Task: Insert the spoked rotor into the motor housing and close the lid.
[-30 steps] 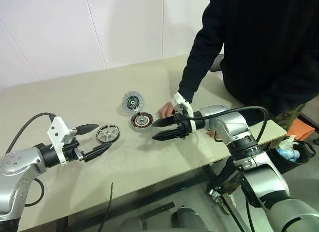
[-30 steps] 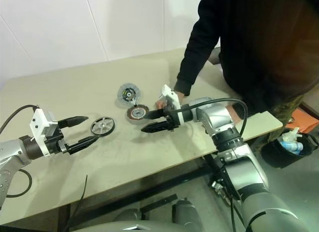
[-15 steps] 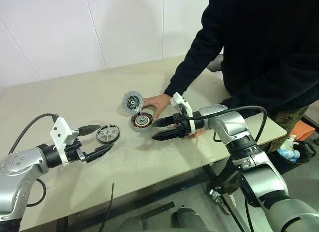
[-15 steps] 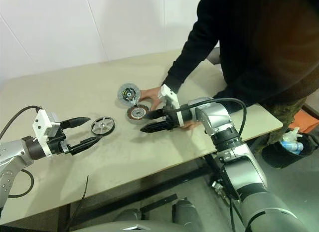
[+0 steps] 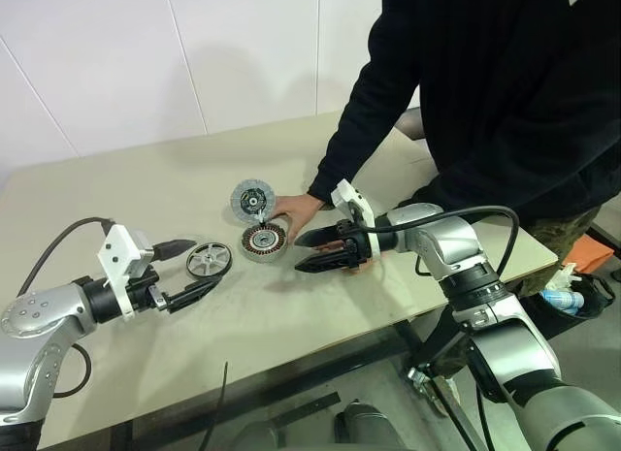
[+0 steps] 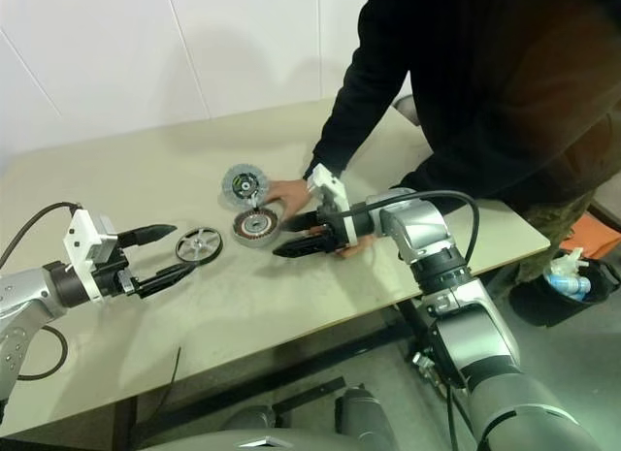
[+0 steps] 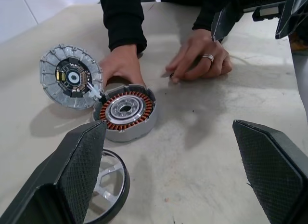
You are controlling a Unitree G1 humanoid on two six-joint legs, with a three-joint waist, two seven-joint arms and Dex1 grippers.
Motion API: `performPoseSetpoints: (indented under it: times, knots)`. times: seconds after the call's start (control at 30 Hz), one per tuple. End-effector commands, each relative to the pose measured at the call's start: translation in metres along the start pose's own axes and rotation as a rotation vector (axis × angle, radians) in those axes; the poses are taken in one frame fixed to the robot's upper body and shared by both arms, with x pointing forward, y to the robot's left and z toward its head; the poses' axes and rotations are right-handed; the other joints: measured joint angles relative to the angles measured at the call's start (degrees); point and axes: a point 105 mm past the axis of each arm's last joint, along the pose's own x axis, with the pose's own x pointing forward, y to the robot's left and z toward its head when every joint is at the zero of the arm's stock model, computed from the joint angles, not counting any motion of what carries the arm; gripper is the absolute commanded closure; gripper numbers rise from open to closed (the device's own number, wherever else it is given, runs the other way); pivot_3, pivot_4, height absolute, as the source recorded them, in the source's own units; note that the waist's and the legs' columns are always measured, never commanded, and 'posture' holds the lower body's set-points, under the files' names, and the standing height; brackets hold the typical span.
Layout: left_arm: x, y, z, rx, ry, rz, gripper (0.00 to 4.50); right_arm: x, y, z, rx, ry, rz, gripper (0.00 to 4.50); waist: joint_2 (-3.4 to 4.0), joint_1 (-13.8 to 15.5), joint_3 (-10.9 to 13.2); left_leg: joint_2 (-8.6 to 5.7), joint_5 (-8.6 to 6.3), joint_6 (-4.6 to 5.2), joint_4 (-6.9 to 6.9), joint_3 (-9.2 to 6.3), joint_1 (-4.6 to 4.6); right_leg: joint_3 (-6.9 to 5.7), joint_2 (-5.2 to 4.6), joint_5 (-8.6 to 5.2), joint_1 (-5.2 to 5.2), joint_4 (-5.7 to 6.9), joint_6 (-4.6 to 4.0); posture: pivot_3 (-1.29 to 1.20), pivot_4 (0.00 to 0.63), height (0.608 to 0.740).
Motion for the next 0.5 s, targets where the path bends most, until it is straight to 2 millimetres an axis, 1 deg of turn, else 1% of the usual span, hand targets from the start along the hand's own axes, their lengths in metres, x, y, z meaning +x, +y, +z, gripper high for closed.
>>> performPoseSetpoints:
  times: [0.03, 0.27, 0.5]
  knots:
    - [0.0, 0.003, 0.008, 0.032, -0.023, 0.007, 0.04, -0.001, 0.001, 0.017, -0.056, -0.019, 0.005, 1.06, 0.0, 0.0, 0.0, 0.0, 0.0, 0.0, 0.0, 0.0, 0.0, 0.0, 0.0, 0.0, 0.0, 0.0, 0.0, 0.0, 0.0, 0.74]
    - [-0.002, 0.005, 0.006, 0.039, -0.007, 0.011, 0.04, -0.001, 0.0, 0.016, -0.058, -0.016, 0.005, 1.06, 0.01, 0.0, 0.0, 0.0, 0.0, 0.0, -0.01, 0.0, 0.0, 0.0, 0.0, 0.0, 0.0, -0.01, 0.0, 0.0, 0.0, 0.74]
    - [-0.007, 0.015, 0.005, 0.054, -0.01, 0.062, 0.04, 0.0, -0.001, 0.016, -0.056, -0.02, 0.0, 1.06, 0.01, 0.0, 0.0, 0.0, 0.0, 0.0, -0.02, 0.0, 0.0, 0.0, 0.0, 0.0, -0.01, -0.01, 0.0, 0.0, 0.0, 0.74]
